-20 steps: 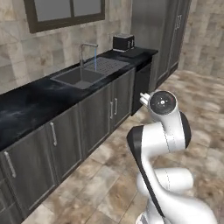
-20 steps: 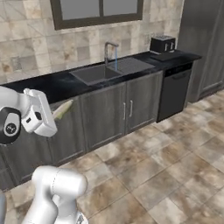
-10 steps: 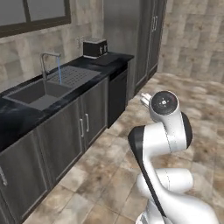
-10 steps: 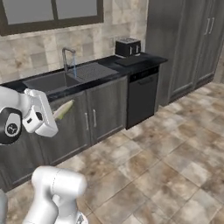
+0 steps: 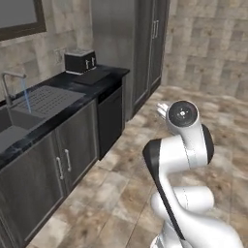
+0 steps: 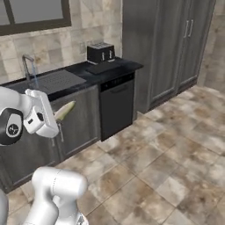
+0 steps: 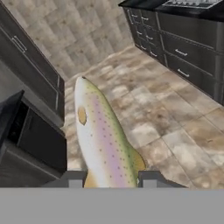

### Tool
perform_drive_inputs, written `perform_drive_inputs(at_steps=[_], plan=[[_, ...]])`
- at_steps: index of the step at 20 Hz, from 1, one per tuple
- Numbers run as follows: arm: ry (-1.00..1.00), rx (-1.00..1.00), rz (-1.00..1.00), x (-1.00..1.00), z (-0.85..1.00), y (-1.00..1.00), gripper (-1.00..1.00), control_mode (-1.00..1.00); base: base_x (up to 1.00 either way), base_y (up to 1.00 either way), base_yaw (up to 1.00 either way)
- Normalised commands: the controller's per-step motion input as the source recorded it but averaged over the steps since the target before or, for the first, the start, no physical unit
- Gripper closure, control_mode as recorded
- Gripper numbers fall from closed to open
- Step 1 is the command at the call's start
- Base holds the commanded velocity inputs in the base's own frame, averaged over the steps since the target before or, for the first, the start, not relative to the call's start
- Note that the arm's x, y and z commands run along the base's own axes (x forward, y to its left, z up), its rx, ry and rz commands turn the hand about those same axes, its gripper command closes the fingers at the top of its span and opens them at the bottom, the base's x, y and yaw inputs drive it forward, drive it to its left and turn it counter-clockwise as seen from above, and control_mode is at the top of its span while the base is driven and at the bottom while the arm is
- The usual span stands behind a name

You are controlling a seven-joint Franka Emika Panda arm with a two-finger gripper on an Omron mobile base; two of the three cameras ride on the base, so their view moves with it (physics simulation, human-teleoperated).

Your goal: Take the fish out of the fridge, briefly rinse it in the sink, and place it on the tray next to the sink.

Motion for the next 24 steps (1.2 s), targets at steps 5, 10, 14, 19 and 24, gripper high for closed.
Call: perform_drive_inputs(at_steps=[5,10,14,19,24], plan=[[0.00,0.00,0.00,0.00,0.00,0.00,1.00,1.00,1.00,-0.16,0.25],[0.00,0.00,0.00,0.00,0.00,0.00,1.00,1.00,1.00,-0.02,0.43],[0.00,0.00,0.00,0.00,0.00,0.00,1.00,1.00,0.94,0.00,0.57],[0.00,0.00,0.00,0.00,0.00,0.00,1.00,1.00,0.55,-0.01,0.59],[0.00,0.00,0.00,0.00,0.00,0.00,1.00,1.00,0.50,-0.18,0.51]])
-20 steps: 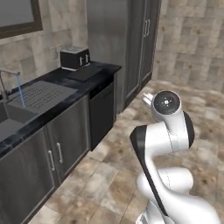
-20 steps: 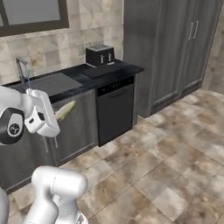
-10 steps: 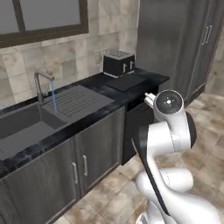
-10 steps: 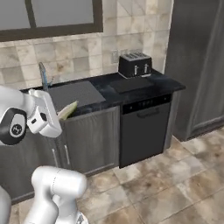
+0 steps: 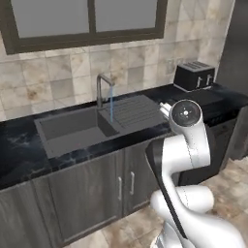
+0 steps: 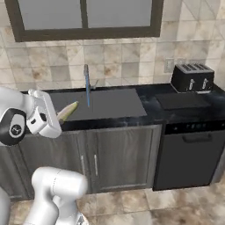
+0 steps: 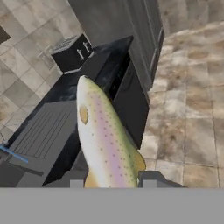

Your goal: Take the fish out of the fridge, briefly rinse it in the sink, and place it on the tray next to the sink.

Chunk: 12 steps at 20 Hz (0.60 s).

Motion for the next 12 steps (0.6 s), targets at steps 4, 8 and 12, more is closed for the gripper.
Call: perform_drive_inputs(at_steps=[4,8,12], plan=[[0.00,0.00,0.00,0.00,0.00,0.00,1.00,1.00,0.48,-0.37,0.49],[0.00,0.00,0.00,0.00,0.00,0.00,1.00,1.00,0.45,-0.71,0.41],[0.00,0.00,0.00,0.00,0.00,0.00,1.00,1.00,0.54,-0.90,0.35]])
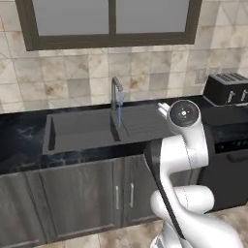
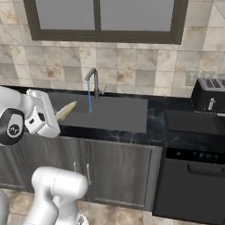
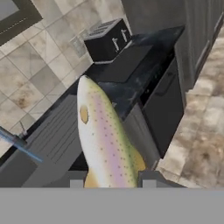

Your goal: Take the fish out of the fridge, briefly rinse it in the sink, and place it on the tray next to the sink.

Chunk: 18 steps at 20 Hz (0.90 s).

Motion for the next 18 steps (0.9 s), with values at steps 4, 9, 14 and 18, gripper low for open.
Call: perform_drive_inputs(at_steps=[4,9,14,18], plan=[[0.00,0.00,0.00,0.00,0.00,0.00,1.00,1.00,0.72,-0.84,0.35],[0.00,0.00,0.00,0.00,0.00,0.00,1.00,1.00,1.00,-0.17,0.09],[0.00,0.00,0.00,0.00,0.00,0.00,1.00,1.00,0.54,0.23,0.10],[0.00,0.00,0.00,0.00,0.00,0.00,1.00,1.00,0.00,0.38,0.09]])
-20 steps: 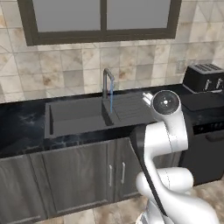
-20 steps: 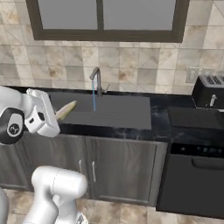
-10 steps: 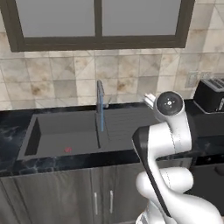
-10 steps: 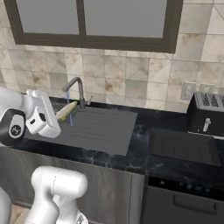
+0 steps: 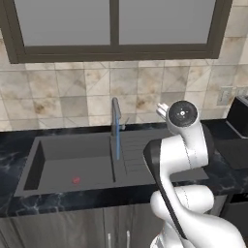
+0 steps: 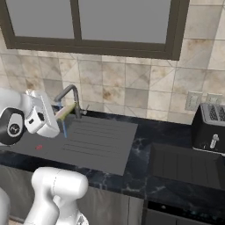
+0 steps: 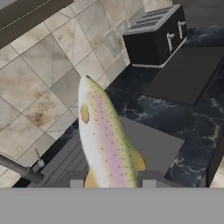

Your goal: Take the fish out of the fridge, briefly rinse it in the sink, and place it on the tray next to the sink.

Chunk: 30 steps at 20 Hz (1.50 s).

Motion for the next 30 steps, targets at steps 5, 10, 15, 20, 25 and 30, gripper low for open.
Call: perform_drive_inputs(at_steps=[5,10,15,20,25,30], plan=[[0.00,0.00,0.00,0.00,0.00,0.00,1.00,1.00,0.00,0.64,0.08],[0.00,0.00,0.00,0.00,0.00,0.00,1.00,1.00,0.06,0.30,0.02],[0.03,0.09,0.01,0.30,0.01,-0.21,1.00,-1.00,0.16,0.00,0.00],[0.51,0.36,0.17,0.66,-0.03,-0.25,1.00,-1.00,0.00,0.00,0.00],[0.57,0.25,0.33,0.58,-0.10,0.00,1.00,-1.00,0.00,0.00,0.00],[0.35,0.06,0.44,0.26,-0.24,0.00,1.00,-1.00,0.00,0.00,0.00]])
